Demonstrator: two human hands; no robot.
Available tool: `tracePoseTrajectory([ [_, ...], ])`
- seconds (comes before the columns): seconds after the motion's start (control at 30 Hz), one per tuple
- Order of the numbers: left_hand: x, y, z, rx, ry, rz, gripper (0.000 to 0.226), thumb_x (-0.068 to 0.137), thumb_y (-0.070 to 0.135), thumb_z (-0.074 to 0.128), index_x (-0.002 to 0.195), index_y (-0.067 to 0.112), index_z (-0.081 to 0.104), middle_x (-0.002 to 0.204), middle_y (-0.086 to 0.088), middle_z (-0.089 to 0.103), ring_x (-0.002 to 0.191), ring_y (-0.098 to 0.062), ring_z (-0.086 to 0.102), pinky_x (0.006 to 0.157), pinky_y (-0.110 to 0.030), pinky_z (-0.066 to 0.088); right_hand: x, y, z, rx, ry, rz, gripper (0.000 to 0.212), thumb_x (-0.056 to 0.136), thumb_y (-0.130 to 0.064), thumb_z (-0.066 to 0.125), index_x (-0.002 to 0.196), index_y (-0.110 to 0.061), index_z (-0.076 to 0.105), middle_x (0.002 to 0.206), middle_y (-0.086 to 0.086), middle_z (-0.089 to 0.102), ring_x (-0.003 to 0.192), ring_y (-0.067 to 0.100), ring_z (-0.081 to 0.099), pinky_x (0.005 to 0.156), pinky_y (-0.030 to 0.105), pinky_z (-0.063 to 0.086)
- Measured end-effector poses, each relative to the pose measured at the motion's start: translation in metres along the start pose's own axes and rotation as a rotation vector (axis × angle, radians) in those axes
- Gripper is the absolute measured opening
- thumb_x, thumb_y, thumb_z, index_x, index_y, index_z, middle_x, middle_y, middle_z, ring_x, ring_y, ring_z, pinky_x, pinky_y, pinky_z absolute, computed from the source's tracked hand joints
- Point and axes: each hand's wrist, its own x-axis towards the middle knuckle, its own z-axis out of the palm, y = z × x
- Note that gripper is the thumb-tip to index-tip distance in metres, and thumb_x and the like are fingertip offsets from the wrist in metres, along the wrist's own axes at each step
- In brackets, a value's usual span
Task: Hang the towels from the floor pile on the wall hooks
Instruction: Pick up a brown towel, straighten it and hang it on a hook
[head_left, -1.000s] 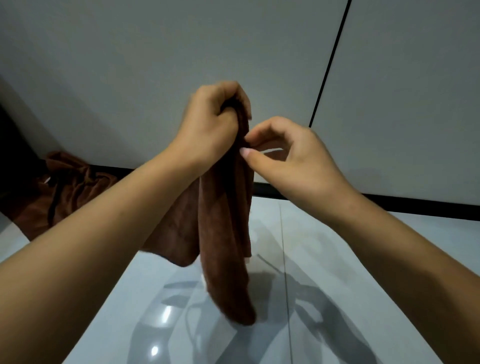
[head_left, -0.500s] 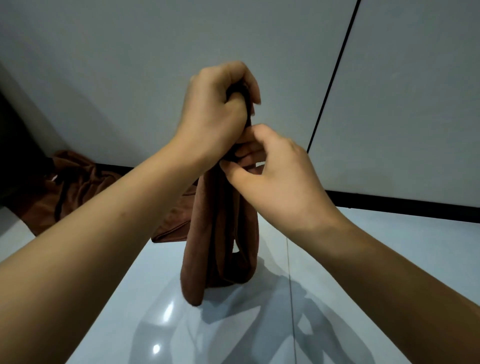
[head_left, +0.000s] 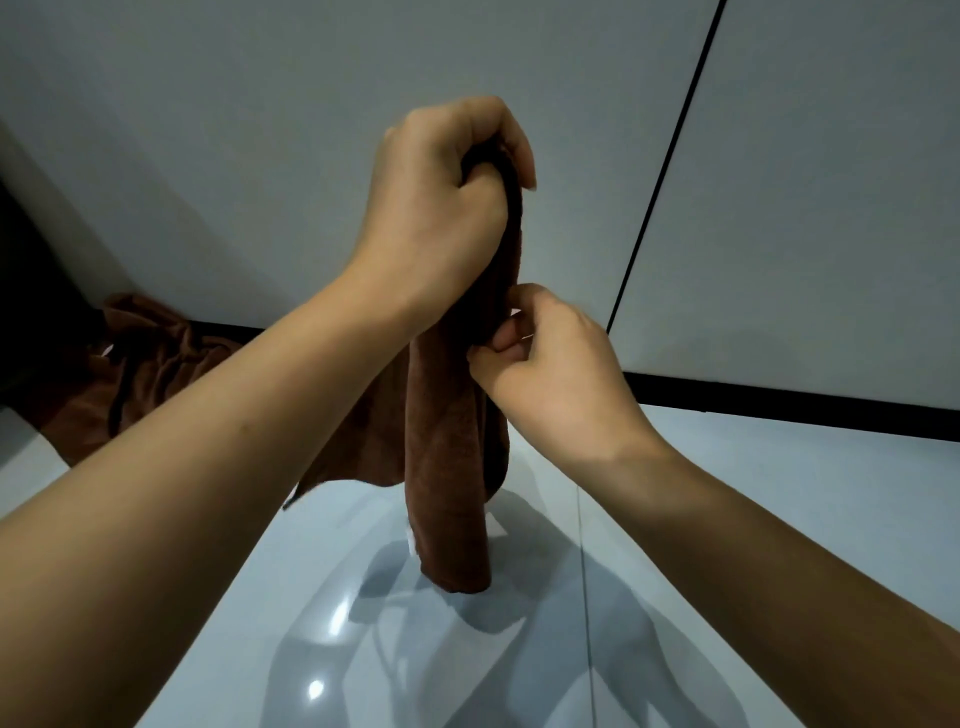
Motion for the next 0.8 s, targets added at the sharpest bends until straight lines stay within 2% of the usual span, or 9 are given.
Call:
tracePoseTrajectory([
  [0.13, 0.002, -0.001, -0.003, 0.027, 0.01, -0.004, 0.034, 0.062, -0.001, 0.029, 0.068, 0.02, 0.056, 0.064, 0.006, 0.058, 0.061, -0.006, 0.058, 0.06, -0.028, 0.052, -0.003, -0.009, -0.002, 0.212, 0.135, -0.085, 0.025, 0.087, -0.01, 0.063, 0.101, -0.026, 0.05, 0.087, -0.013, 0.057, 0.081, 0.0, 0.059, 0.069, 0.005, 0.047],
  [0.2, 0.002, -0.003, -0.005, 0.043, -0.007, -0.007, 0.034, 0.062, 0.0, 0.03, 0.071, 0.016, 0.058, 0.063, 0.007, 0.058, 0.059, -0.005, 0.059, 0.058, -0.026, 0.052, -0.003, -0.013, -0.001, 0.265, 0.207, -0.159, 0.023, 0.087, -0.007, 0.062, 0.099, -0.025, 0.052, 0.092, -0.009, 0.061, 0.087, 0.002, 0.061, 0.075, 0.01, 0.049],
  [0.33, 0.0, -0.006, -0.004, 0.079, -0.036, -0.018, 0.033, 0.063, 0.002, 0.031, 0.073, 0.017, 0.058, 0.064, 0.012, 0.057, 0.06, -0.001, 0.057, 0.061, -0.021, 0.05, -0.002, -0.017, -0.001, 0.24, 0.263, -0.216, 0.024, 0.088, -0.005, 0.06, 0.11, -0.016, 0.06, 0.098, -0.004, 0.064, 0.091, 0.003, 0.061, 0.079, 0.011, 0.049],
  [0.43, -0.001, -0.007, -0.002, 0.09, -0.05, -0.012, 0.034, 0.064, 0.002, 0.031, 0.075, 0.018, 0.059, 0.065, 0.008, 0.059, 0.062, -0.004, 0.058, 0.061, -0.021, 0.049, -0.001, -0.017, -0.002, 0.228, 0.203, -0.181, 0.028, 0.088, -0.007, 0.06, 0.114, -0.016, 0.059, 0.094, -0.011, 0.063, 0.09, 0.0, 0.061, 0.08, 0.009, 0.049],
  [0.57, -0.003, -0.009, -0.001, 0.091, -0.055, -0.01, 0.035, 0.062, 0.002, 0.031, 0.073, 0.019, 0.059, 0.061, 0.012, 0.057, 0.056, 0.002, 0.055, 0.055, -0.012, 0.043, 0.001, -0.012, -0.001, 0.227, 0.132, -0.125, 0.021, 0.086, -0.01, 0.063, 0.103, -0.02, 0.057, 0.091, -0.012, 0.064, 0.085, 0.0, 0.063, 0.079, 0.01, 0.051],
  [0.7, -0.004, -0.01, 0.0, 0.098, -0.064, 0.018, 0.034, 0.063, 0.001, 0.031, 0.073, 0.019, 0.058, 0.061, 0.009, 0.057, 0.055, 0.002, 0.053, 0.053, -0.01, 0.04, 0.002, -0.005, 0.002, 0.186, 0.035, -0.1, 0.019, 0.086, -0.017, 0.065, 0.097, -0.027, 0.054, 0.085, -0.018, 0.06, 0.081, -0.006, 0.059, 0.07, 0.001, 0.044],
  [0.8, -0.005, -0.009, 0.001, 0.106, -0.066, 0.038, 0.035, 0.063, -0.001, 0.031, 0.074, 0.02, 0.058, 0.062, 0.01, 0.057, 0.056, 0.005, 0.053, 0.053, -0.007, 0.037, 0.007, 0.001, 0.005, 0.184, -0.056, -0.043, 0.016, 0.085, -0.021, 0.067, 0.098, -0.02, 0.058, 0.087, -0.012, 0.064, 0.084, 0.001, 0.06, 0.069, 0.006, 0.048],
])
